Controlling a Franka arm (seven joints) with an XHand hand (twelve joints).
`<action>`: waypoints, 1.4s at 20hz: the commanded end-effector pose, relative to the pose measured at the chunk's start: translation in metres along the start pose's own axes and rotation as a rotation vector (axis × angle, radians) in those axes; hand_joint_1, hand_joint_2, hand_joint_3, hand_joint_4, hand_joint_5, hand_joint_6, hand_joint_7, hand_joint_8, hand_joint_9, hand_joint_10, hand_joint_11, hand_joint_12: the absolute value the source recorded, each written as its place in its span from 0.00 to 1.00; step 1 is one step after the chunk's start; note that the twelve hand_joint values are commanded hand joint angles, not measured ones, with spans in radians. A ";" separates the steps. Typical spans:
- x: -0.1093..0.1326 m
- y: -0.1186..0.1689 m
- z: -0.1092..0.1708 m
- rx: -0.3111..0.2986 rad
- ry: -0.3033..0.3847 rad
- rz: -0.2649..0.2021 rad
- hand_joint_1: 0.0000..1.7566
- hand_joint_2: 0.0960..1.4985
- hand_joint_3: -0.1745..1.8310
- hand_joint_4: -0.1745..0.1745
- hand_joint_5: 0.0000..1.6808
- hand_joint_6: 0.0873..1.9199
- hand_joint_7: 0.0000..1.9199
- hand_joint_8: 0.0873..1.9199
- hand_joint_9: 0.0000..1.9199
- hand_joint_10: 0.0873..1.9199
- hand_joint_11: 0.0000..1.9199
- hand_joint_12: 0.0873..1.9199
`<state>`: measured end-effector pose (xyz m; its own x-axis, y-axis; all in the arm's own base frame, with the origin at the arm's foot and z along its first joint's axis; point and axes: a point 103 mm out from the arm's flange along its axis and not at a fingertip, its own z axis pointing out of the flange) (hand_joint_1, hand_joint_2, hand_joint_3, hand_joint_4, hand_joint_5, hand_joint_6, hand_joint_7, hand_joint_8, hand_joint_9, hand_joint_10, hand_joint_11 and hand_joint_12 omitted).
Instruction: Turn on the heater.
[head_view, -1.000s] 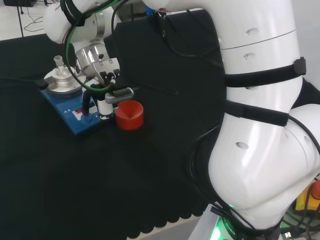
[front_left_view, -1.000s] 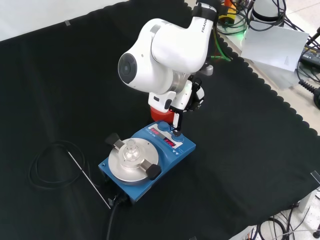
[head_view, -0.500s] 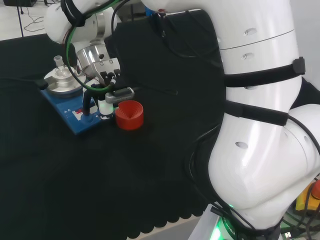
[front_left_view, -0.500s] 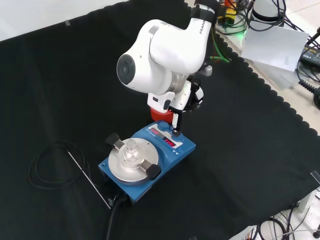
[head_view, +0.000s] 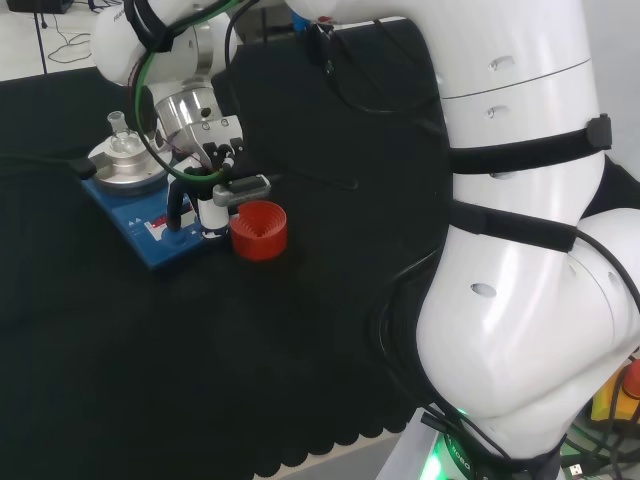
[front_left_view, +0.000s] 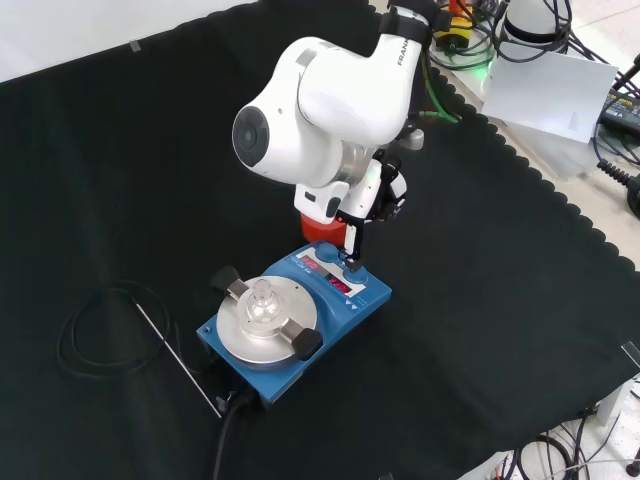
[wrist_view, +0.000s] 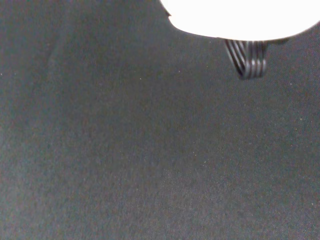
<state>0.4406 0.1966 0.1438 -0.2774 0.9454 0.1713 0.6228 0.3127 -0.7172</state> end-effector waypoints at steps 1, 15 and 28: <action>-0.003 0.001 0.002 -0.002 0.012 -0.011 0.88 0.31 0.75 0.36 0.27 0.06 0.91 0.91 0.93 0.91 0.73 0.77; -0.006 0.003 0.005 0.002 0.018 0.008 0.88 0.31 0.75 0.35 0.27 0.06 0.91 0.91 0.93 0.90 0.73 0.77; -0.010 -0.010 -0.006 -0.024 0.027 -0.009 0.88 0.31 0.75 0.35 0.27 0.07 0.91 0.91 0.93 0.90 0.73 0.77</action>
<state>0.4407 0.1871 0.1411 -0.2593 0.9476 0.1865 0.6262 0.3120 -0.7145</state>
